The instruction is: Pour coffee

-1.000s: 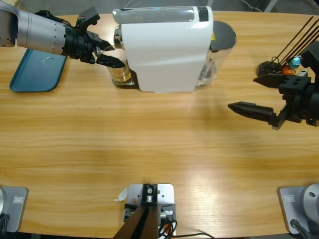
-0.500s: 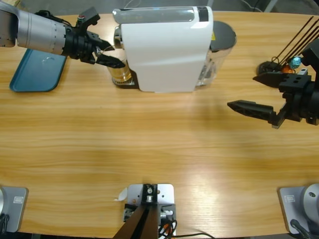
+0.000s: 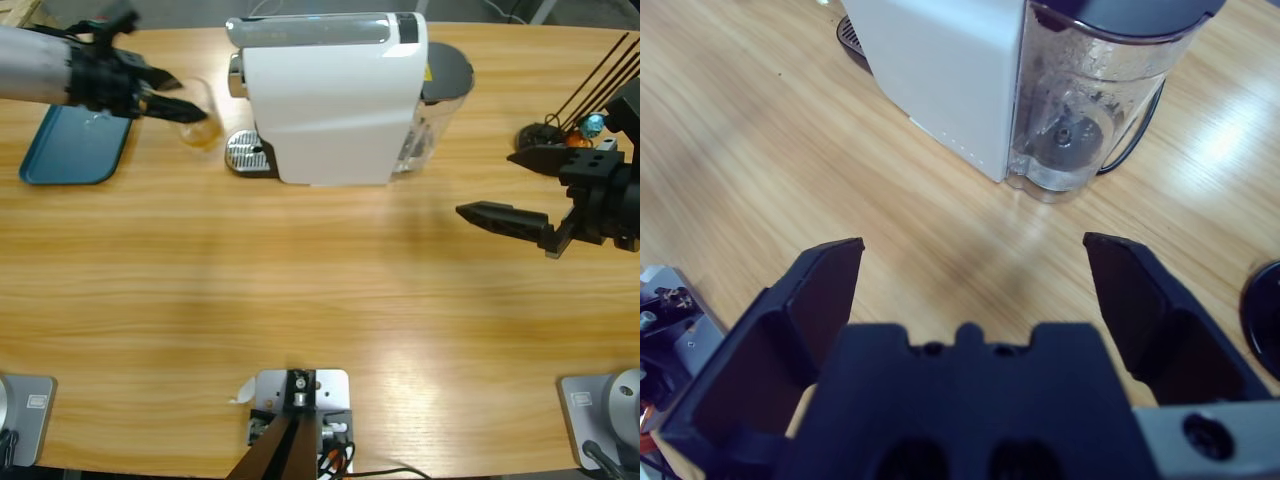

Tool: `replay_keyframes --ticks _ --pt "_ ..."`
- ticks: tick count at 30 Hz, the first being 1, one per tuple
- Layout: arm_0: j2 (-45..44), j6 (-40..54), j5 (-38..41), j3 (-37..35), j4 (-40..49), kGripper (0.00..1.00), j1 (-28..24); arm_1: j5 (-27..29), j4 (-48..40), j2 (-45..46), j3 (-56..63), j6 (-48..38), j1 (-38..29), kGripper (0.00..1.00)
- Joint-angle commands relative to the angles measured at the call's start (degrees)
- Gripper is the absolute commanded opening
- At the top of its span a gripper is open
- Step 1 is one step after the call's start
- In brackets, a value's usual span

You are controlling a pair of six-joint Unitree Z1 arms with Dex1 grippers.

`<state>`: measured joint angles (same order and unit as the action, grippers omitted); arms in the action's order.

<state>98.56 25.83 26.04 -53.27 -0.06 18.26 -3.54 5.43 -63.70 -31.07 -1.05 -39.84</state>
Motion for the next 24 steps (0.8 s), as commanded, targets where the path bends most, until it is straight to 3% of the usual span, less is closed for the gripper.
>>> replay_keyframes --ticks 1,10,24 --pt "-9.18 -5.33 -7.7 7.11 -0.38 0.0 -8.12 -1.12 -0.38 -2.48 1.89 -0.46 -0.68 1.0" --pt "-8.56 -14.3 -14.52 10.82 -4.44 0.0 -22.29 -1.12 -0.16 -2.15 1.75 -0.35 -0.68 1.0" --pt "2.33 -13.63 -15.0 12.05 -18.31 0.0 -24.07 -1.39 0.72 -3.75 1.03 -0.35 -0.68 1.0"
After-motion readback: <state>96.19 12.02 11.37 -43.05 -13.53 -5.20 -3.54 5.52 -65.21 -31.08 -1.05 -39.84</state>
